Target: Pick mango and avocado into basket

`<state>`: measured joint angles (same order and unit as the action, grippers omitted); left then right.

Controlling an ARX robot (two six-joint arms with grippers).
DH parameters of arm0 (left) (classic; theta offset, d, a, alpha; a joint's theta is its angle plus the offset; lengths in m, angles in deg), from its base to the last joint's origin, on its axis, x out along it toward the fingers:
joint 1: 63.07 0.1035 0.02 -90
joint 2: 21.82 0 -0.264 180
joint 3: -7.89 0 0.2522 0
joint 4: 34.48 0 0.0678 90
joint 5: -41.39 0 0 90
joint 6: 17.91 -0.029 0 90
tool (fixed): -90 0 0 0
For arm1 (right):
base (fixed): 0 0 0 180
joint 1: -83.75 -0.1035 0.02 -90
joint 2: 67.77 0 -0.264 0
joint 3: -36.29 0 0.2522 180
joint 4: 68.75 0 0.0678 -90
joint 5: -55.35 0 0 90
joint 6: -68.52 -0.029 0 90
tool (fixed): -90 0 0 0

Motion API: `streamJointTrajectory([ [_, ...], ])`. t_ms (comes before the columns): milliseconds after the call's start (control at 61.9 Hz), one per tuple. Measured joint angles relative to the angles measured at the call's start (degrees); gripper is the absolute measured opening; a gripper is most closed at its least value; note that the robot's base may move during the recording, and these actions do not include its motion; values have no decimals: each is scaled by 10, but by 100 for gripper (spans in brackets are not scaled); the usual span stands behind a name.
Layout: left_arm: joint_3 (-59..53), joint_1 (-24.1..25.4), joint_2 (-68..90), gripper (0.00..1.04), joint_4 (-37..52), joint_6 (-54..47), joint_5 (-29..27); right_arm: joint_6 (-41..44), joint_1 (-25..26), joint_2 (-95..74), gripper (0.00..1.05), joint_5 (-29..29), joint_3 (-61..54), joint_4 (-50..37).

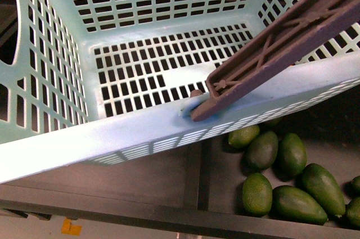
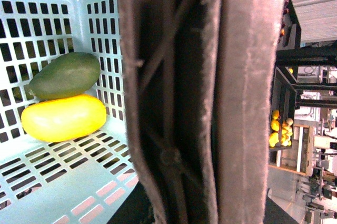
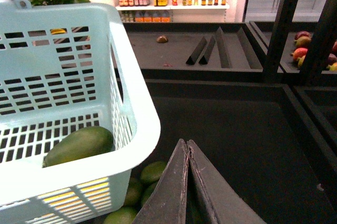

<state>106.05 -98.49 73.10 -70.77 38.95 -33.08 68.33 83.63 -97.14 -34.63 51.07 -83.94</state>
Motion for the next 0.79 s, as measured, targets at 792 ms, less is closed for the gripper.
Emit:
streamJointTrajectory([
  [792,0,1,0,15,0,-1,-5,0,0,202,2,0,0,198],
])
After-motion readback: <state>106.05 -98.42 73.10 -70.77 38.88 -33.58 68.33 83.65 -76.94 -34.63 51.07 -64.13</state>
